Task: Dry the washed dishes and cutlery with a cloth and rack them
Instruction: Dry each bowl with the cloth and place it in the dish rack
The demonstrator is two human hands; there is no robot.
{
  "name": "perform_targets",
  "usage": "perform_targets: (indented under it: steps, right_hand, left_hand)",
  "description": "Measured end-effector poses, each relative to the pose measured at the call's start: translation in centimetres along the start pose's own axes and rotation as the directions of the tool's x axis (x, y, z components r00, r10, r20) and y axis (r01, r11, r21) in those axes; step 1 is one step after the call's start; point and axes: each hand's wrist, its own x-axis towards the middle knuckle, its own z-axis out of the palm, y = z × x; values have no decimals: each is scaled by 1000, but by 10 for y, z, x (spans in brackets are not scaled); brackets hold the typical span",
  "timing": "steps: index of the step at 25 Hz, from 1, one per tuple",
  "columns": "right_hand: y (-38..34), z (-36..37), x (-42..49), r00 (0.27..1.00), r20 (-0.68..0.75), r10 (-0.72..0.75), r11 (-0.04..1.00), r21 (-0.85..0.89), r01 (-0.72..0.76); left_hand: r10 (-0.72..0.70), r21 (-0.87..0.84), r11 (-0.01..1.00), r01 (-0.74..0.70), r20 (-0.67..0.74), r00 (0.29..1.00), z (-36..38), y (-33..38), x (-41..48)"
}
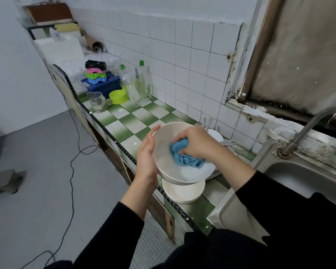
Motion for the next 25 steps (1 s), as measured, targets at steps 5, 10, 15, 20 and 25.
perform_targets:
  steps: [5,10,15,20,25]
  right_hand:
    - [-16,17,-16,951,175,-254,949,235,210]
    - [-12,2,-14,986,54,-159,929,-330,168]
    - [-20,11,-5,944,-325,48,889,445,108]
    - [-31,22,-8,969,-235,71,556,816,157]
    - [-36,21,-11,990,-133,50,412,906,101]
  left_hand:
    - [47,49,998,-46,-19,999,-3,9,0]
    - [53,46,998,-49,-94,994,-16,9,0]
    - [21,-12,1000,-22,-50,999,-10,12,-6]
    - [-45,-102,994,43,-19,999,-15,7,-14]
    - [-20,-48,999,20,5,1000,-15,15,-17]
